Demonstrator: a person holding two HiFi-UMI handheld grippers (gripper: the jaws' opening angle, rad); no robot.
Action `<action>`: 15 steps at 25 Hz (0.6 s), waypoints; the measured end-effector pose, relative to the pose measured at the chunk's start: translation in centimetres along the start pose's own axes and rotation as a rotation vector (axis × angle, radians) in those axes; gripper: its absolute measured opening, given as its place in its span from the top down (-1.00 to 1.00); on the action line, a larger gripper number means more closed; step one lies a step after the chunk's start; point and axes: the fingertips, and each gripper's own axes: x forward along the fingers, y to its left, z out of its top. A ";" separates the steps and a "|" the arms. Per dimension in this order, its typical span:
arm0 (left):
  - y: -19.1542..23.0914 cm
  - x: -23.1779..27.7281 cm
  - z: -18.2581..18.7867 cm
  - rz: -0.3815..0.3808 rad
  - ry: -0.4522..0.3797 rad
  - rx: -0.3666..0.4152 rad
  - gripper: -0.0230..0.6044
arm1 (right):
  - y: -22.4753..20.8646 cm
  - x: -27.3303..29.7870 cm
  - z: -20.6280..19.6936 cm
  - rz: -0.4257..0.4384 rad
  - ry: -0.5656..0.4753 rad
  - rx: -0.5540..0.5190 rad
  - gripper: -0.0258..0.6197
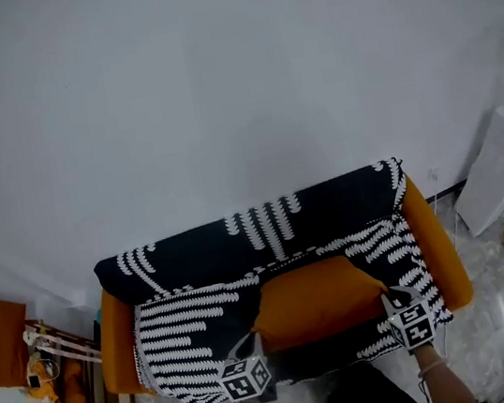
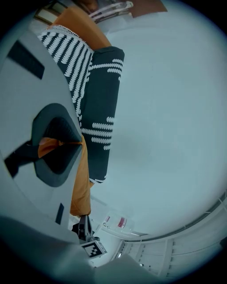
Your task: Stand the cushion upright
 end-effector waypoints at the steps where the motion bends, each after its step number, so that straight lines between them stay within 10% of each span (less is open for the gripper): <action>1: 0.0 0.2 0.4 0.004 -0.004 -0.002 0.82 | -0.2 0.2 0.4 0.002 -0.006 0.000 0.78; 15: 0.1 4.6 7.2 0.037 -0.027 0.025 0.81 | -3.0 3.7 7.6 0.060 -0.078 -0.016 0.77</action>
